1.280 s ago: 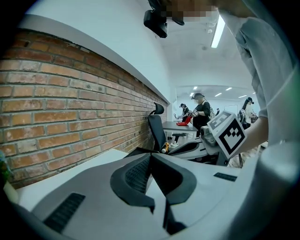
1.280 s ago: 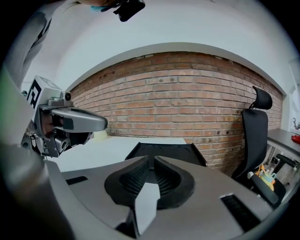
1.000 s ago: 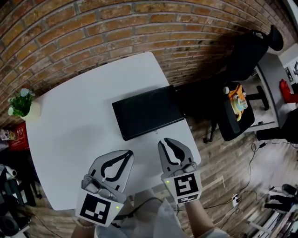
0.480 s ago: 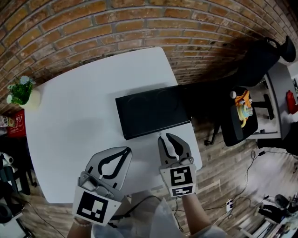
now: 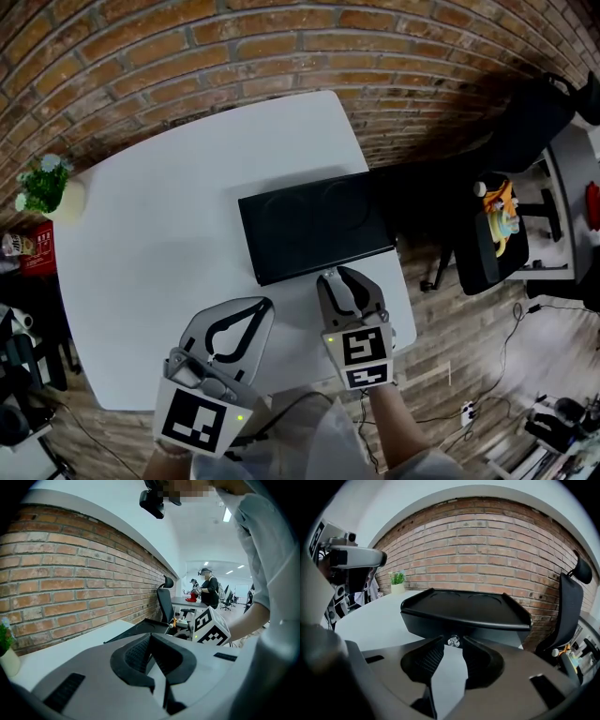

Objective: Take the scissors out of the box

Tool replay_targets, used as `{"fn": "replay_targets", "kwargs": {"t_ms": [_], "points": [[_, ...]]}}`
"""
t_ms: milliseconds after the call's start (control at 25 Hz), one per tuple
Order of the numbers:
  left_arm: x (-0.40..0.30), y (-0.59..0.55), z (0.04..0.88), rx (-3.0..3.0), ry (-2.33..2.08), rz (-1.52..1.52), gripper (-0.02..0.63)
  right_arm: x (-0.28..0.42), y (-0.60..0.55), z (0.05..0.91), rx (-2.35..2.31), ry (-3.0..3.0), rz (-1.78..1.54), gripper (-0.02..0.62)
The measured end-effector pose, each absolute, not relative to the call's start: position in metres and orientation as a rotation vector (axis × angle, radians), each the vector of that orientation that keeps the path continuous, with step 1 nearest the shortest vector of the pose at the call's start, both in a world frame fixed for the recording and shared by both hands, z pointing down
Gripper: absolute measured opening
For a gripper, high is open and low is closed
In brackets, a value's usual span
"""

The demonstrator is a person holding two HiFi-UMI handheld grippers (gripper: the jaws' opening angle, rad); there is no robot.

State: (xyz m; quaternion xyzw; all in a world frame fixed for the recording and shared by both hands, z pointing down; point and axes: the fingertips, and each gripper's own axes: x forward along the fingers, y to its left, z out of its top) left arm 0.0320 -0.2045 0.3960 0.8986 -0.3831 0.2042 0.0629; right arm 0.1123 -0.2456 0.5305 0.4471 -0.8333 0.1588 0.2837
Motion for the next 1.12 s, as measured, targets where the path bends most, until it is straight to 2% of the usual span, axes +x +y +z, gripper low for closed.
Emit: {"fn": "replay_targets", "kwargs": {"t_ms": [1120], "points": [[0.030,-0.199,0.405,2.728,-1.096,0.630,0.017,0.116,-0.237,0.539,1.255,-2.196,0.484,0.094]]}}
